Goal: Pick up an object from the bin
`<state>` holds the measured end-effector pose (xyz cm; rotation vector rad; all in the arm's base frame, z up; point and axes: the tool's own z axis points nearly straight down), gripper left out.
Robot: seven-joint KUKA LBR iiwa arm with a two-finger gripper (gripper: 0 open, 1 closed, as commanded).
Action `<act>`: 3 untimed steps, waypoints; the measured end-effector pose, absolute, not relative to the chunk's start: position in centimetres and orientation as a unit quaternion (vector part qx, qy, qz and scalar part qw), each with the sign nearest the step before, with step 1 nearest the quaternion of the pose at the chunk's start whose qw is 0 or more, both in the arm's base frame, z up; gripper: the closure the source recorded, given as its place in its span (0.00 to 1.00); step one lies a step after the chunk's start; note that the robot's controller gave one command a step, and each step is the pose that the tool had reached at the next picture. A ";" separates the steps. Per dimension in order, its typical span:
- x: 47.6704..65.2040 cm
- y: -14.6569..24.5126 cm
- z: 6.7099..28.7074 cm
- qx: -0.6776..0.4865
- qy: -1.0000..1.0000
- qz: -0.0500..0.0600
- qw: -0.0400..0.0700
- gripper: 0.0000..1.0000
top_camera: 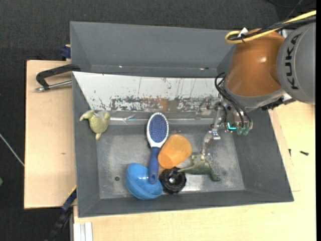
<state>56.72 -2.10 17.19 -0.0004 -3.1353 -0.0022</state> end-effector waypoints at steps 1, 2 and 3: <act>53.5 -0.3 8.0 0.190 -0.982 -0.001 0.001 0.00; 53.6 -0.4 8.1 0.189 -0.982 -0.001 0.000 1.00; 53.1 -2.4 23.2 0.206 -0.979 0.001 -0.007 1.00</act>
Offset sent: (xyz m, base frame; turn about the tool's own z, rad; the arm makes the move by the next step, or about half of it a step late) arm -0.0323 0.0160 -0.0918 -0.3817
